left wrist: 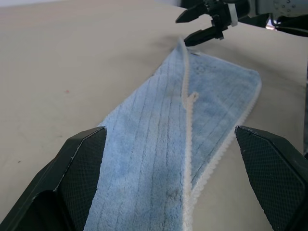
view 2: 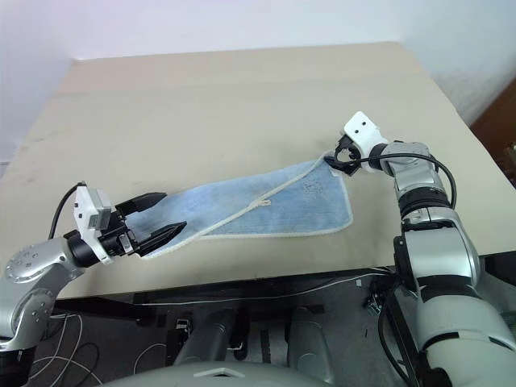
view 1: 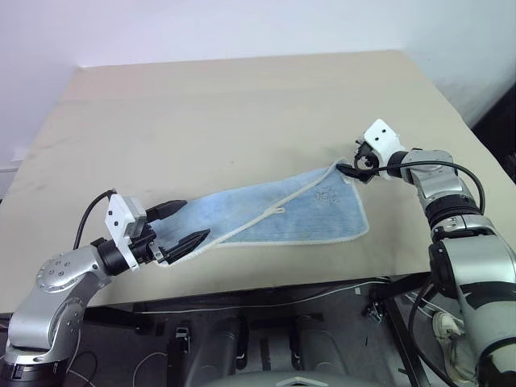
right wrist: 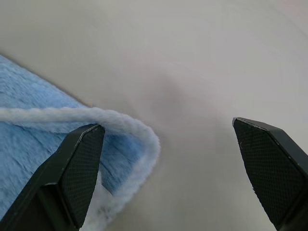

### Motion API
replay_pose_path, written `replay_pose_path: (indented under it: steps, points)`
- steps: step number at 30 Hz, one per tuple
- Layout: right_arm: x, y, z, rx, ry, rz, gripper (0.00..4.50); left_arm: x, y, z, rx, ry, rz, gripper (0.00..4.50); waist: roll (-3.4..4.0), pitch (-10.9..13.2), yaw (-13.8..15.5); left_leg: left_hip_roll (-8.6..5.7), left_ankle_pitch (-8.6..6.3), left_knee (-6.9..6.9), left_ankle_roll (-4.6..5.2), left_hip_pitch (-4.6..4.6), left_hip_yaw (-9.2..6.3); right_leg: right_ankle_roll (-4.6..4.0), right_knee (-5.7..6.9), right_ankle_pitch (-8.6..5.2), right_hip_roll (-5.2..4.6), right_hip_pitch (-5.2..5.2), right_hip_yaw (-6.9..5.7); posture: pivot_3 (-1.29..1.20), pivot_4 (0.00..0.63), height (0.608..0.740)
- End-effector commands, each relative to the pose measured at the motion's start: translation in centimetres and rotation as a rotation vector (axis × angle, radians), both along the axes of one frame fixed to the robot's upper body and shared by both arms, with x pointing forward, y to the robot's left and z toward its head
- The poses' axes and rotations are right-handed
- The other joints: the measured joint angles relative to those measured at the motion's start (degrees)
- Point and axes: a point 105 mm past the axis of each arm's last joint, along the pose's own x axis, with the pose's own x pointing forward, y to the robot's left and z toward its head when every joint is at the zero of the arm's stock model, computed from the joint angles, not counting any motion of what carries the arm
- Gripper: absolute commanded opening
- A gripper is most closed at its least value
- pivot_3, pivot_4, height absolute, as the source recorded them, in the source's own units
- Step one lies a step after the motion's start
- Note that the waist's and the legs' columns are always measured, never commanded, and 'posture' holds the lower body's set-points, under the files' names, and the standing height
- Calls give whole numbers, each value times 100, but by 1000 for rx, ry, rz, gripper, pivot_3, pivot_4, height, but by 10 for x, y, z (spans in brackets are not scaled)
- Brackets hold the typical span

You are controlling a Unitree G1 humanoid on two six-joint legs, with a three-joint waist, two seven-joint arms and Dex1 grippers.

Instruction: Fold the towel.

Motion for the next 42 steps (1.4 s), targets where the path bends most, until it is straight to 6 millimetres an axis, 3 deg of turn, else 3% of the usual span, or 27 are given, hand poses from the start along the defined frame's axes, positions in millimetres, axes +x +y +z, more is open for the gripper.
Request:
replay_pose_path:
  steps: [1,10,13,24,31,35,38,42]
  points:
    - [2,10,6,-28,-18,49,4464,-4,-1,10,11,-46,0,4500,1,1,-1,0,0,-1,0,3,0,0,0,0,0,3,0,0,150,740]
    - [3,14,2,-59,1,59,4464,-7,3,10,26,-47,18,4500,1,1,-1,0,4,-14,-7,21,0,-3,1,-1,1,13,0,0,150,740]
    - [3,18,2,-56,-4,80,3969,-7,4,11,24,-47,23,4500,1,1,-3,0,8,-21,-13,29,0,-3,1,-1,1,16,1,0,150,740]
    - [4,27,2,-59,-27,107,113,-7,5,13,26,-49,22,4500,1,1,-5,1,10,-25,-16,34,0,-2,3,-1,3,17,1,0,150,740]
    - [4,29,22,-50,-84,148,50,-3,7,16,26,-53,17,4500,2,1,-2,1,10,-25,-16,34,0,-2,3,-1,4,18,0,0,150,740]
    - [6,41,60,46,-188,180,50,0,8,17,30,-53,9,4500,3,2,-6,1,10,-26,-16,35,0,1,4,0,5,17,-1,0,150,740]
    - [9,63,103,188,-303,179,50,0,1,13,26,-40,-18,4500,5,3,-22,2,11,-27,-17,36,0,2,9,1,5,15,0,0,150,740]
    - [9,80,131,278,-371,161,50,0,-6,8,29,-28,-45,4500,5,3,-9,4,14,-32,-23,40,-1,2,21,1,6,10,5,0,150,740]
